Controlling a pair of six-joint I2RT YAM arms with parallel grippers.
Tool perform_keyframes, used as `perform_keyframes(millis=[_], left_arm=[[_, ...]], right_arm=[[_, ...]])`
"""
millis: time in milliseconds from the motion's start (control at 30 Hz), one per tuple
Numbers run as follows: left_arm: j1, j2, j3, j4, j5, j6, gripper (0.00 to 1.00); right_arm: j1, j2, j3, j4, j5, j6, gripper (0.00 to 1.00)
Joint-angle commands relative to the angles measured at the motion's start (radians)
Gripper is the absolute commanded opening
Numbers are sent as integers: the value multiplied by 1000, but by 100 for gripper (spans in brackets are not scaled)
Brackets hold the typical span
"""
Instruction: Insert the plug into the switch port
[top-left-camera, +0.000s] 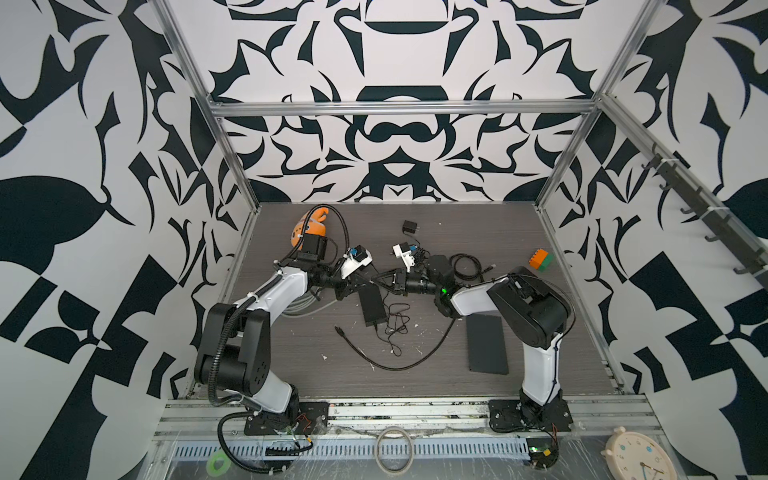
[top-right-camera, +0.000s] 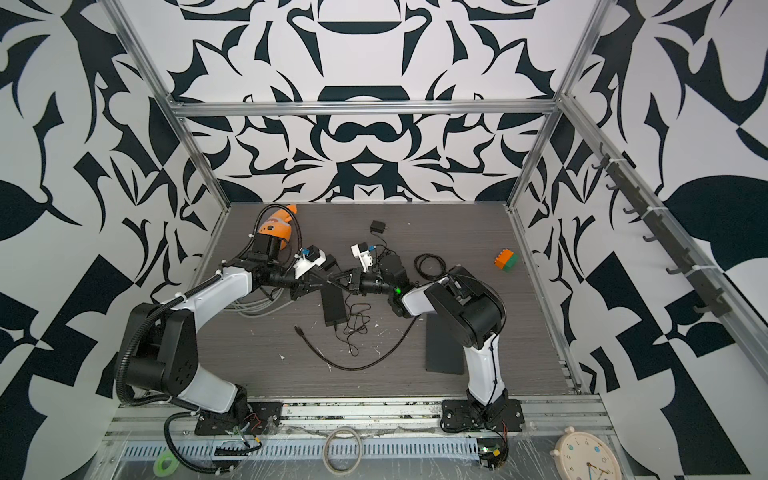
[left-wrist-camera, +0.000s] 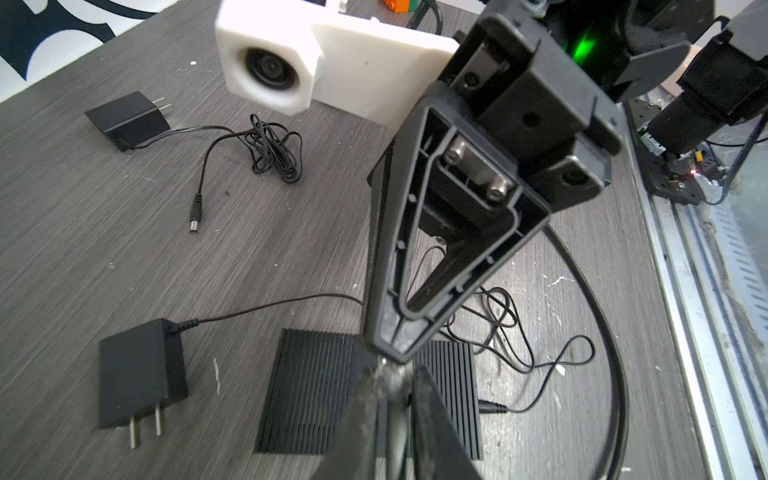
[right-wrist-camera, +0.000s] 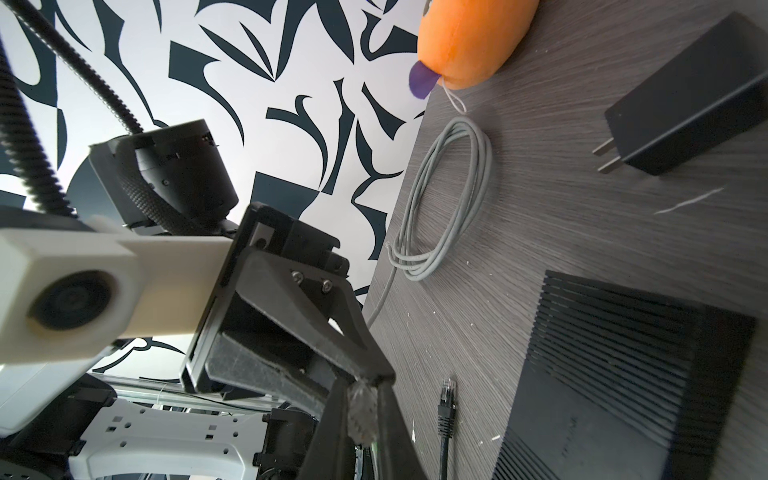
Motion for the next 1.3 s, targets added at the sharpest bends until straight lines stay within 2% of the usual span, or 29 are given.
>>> perform_keyframes(millis=[0, 133, 267, 433, 533, 767, 1067, 1267], left_arm=[[6, 10, 17, -15, 29, 26, 11], [9, 7, 8, -8, 26, 26, 8], [9, 20, 19, -24, -28, 30, 7], [8, 50, 68, -136, -180, 98, 7], [0, 49, 77, -172, -241, 116, 6], [-59, 27, 48, -166, -374, 117, 6], [-62, 18, 61, -212, -328, 116, 6], [-62, -24, 43, -197, -224, 110, 6]], right_arm=[[14, -33, -3, 68, -38, -16, 2], [14, -33, -2, 66, -45, -20, 6], [4, -49, -5, 26, -49, -49, 29], [-75, -137, -30, -189, -5, -181, 40], [-109, -177, -20, -351, 30, -282, 40], [-112, -181, 33, -507, 62, -373, 41], [-56, -192, 81, -643, 46, -529, 41], [-39, -177, 108, -665, 36, -524, 41]])
